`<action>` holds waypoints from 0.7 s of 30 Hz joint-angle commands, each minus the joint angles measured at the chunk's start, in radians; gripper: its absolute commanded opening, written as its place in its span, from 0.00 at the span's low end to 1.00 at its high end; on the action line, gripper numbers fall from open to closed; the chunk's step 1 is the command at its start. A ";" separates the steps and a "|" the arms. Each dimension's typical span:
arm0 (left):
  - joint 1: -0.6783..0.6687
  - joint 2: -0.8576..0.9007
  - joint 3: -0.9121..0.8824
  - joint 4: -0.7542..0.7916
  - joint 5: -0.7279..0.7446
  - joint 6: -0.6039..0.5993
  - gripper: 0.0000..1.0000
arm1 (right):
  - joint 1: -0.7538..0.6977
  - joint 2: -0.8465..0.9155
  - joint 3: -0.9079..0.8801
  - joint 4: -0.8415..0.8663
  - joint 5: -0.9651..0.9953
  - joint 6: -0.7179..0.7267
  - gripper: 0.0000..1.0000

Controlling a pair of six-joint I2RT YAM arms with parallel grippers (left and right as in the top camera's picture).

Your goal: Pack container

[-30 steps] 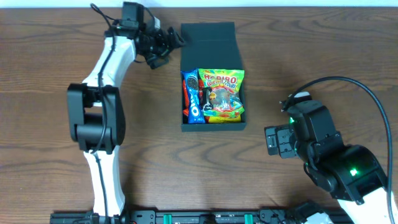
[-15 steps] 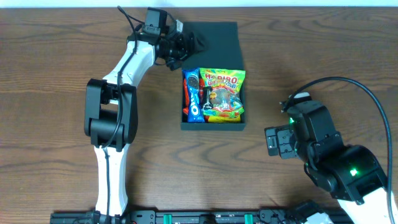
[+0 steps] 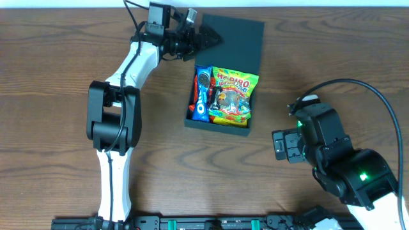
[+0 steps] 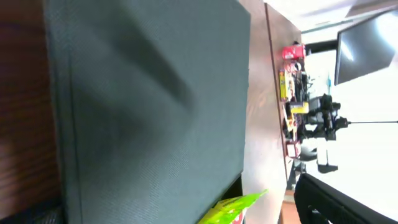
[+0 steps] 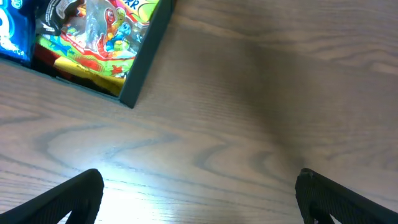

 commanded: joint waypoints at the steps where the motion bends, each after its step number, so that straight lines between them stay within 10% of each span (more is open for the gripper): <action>1: 0.000 -0.018 0.090 0.013 0.052 0.077 0.96 | -0.017 -0.005 -0.001 0.000 0.004 0.010 0.99; 21: 0.012 -0.219 0.154 -0.400 0.021 0.365 0.96 | -0.017 -0.005 -0.001 0.012 0.004 0.011 0.99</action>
